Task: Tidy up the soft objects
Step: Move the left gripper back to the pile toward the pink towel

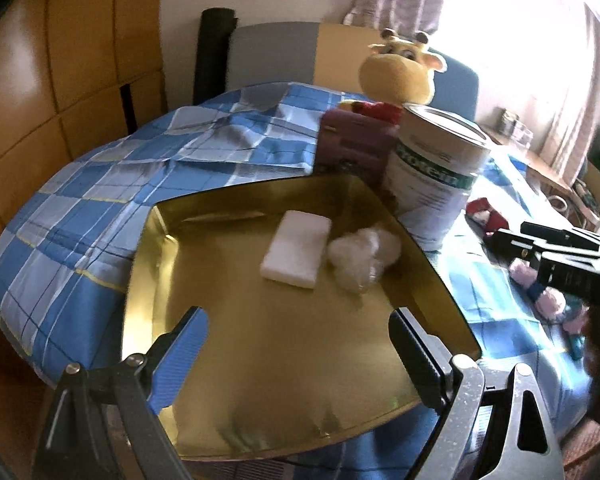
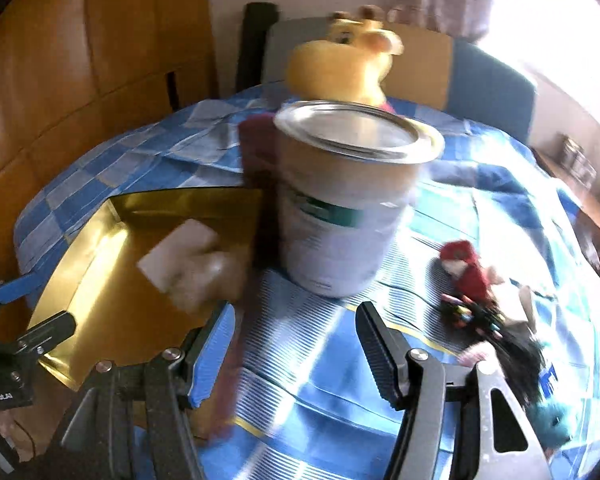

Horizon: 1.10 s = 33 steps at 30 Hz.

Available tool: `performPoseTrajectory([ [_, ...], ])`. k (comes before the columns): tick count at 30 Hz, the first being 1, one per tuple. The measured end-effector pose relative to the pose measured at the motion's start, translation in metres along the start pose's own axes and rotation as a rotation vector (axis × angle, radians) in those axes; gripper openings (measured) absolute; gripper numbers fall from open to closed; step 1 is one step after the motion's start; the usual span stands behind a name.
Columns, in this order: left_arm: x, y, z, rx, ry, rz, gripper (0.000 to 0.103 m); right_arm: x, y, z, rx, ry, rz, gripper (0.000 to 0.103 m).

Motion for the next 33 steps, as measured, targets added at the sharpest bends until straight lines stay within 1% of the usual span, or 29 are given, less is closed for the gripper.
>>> performPoseTrajectory([
  [7,-0.005,-0.025,0.002,-0.026,0.011,-0.067,0.092,-0.027,-0.058,0.019,-0.103,0.0,-0.098,0.064],
  [10,-0.008,-0.038,0.004,-0.042,0.011,-0.1,0.092,-0.043,-0.092,0.03,-0.163,0.006,-0.154,0.064],
  [13,-0.008,-0.053,0.004,-0.065,0.015,-0.131,0.092,-0.063,-0.13,0.041,-0.244,0.015,-0.226,0.064],
  [15,-0.008,-0.065,0.005,-0.085,0.017,-0.156,0.092,-0.081,-0.159,0.048,-0.302,0.02,-0.291,0.064],
  [16,-0.008,-0.072,0.006,-0.094,0.017,-0.169,0.092,-0.095,-0.178,0.053,-0.341,0.021,-0.338,0.064],
  [18,-0.009,-0.087,0.006,-0.117,0.025,-0.196,0.092,-0.117,-0.201,0.058,-0.395,0.025,-0.428,0.064],
  [19,-0.009,-0.093,0.006,-0.125,0.028,-0.205,0.092,-0.131,-0.216,0.062,-0.416,0.024,-0.507,0.064],
  [21,-0.01,-0.108,0.005,-0.151,0.035,-0.226,0.092,-0.149,-0.237,0.068,-0.417,0.014,-0.651,0.064],
  [22,-0.01,-0.113,0.005,-0.163,0.042,-0.23,0.092,-0.158,-0.247,0.073,-0.422,-0.008,-0.727,0.064],
  [25,-0.015,-0.134,0.001,-0.224,0.085,-0.239,0.092,-0.174,-0.261,0.083,-0.418,-0.037,-0.835,0.064],
  [27,-0.017,-0.148,-0.003,-0.245,0.116,-0.242,0.092,-0.181,-0.264,0.084,-0.404,-0.04,-0.873,0.064],
  [29,-0.02,-0.165,-0.011,-0.277,0.172,-0.246,0.092,-0.182,-0.265,0.084,-0.39,-0.04,-0.894,0.064],
  [31,-0.023,-0.177,-0.017,-0.285,0.199,-0.241,0.09,-0.182,-0.261,0.084,-0.38,-0.04,-0.9,0.064],
  [33,-0.027,-0.191,-0.027,-0.308,0.255,-0.237,0.09,-0.182,-0.26,0.084,-0.369,-0.039,-0.9,0.064],
])
Point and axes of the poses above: each gripper's, at about its wrist camera, not at the fingertips, and z roughly against the way its jaws point, y to its left, x to its top, the point moved 4 cm from there along -z, roughly the way its jaws point, and after that the axes turned 12 degrees about z, right-handed, at the moved point
